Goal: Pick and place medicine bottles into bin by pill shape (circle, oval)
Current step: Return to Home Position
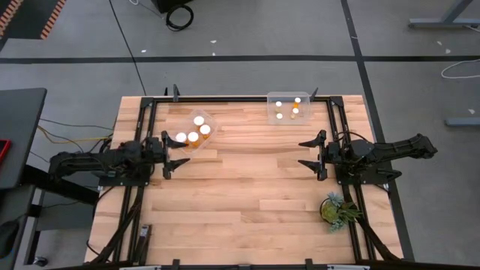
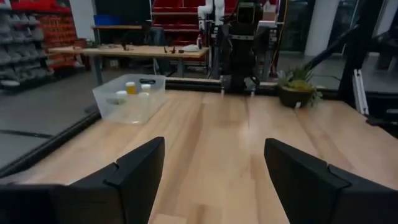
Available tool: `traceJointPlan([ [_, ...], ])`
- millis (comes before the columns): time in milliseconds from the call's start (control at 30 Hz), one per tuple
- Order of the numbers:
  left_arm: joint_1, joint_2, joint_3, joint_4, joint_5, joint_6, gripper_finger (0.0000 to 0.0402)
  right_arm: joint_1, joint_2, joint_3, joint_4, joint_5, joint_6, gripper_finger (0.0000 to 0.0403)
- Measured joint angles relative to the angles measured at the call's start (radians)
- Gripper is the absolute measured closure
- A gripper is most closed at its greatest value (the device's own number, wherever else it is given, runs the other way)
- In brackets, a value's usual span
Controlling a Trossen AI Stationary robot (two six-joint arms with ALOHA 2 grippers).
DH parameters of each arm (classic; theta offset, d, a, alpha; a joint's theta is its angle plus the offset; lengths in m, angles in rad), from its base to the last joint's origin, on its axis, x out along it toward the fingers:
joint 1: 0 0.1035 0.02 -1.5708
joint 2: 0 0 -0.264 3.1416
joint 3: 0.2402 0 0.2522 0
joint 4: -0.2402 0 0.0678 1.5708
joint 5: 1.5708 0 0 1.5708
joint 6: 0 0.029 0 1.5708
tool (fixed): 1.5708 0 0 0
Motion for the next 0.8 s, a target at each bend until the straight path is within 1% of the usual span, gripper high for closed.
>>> traceJointPlan([
  [200,0.000,0.001,0.000,0.002,0.000,-0.166,0.0116,0.000,0.000,0.000,0.000,0.000,0.000,0.0089],
  [267,0.000,0.001,0.000,0.002,-0.001,-0.186,0.0116,0.000,0.000,0.000,0.000,0.000,0.000,0.0089],
  [500,0.000,0.001,0.000,0.000,-0.002,-0.169,0.0115,0.000,0.000,0.001,-0.019,0.000,-0.022,0.0089],
  [567,0.000,0.001,0.000,0.000,-0.002,-0.130,0.0115,0.000,0.001,0.000,-0.064,0.000,-0.051,0.0089],
  [667,0.000,0.001,0.000,-0.001,-0.002,-0.058,0.0115,0.000,0.005,0.000,-0.085,0.000,-0.059,0.0089],
  [800,0.000,0.001,0.000,0.000,-0.003,-0.048,0.0115,0.000,0.006,0.000,-0.091,0.000,-0.060,0.0089],
])
